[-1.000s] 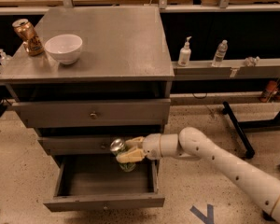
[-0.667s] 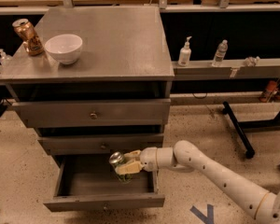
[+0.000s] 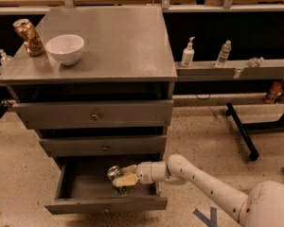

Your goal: Place green can into bottom drawer

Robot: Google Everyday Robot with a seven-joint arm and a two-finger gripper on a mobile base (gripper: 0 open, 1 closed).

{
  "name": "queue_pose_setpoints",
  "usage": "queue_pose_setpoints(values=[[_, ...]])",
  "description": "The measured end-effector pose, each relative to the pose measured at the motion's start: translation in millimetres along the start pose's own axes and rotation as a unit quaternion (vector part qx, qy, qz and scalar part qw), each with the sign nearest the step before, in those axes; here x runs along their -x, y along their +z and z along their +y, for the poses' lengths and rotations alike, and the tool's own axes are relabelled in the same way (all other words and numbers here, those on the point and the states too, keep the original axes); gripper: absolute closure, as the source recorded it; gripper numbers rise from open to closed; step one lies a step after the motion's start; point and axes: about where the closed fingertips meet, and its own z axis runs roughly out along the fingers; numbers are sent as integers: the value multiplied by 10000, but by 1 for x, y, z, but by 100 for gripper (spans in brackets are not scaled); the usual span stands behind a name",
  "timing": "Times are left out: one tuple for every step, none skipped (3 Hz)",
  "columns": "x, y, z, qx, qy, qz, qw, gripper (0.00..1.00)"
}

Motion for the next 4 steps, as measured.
queue_pose_setpoints(values=[[-25, 17, -24, -66, 350, 23, 9994, 100], [-52, 30, -48, -169, 741, 68, 9971, 100], [-62, 38, -65, -316, 1197, 78, 9923, 100], [-62, 42, -79, -399, 1747, 137, 9837, 100]])
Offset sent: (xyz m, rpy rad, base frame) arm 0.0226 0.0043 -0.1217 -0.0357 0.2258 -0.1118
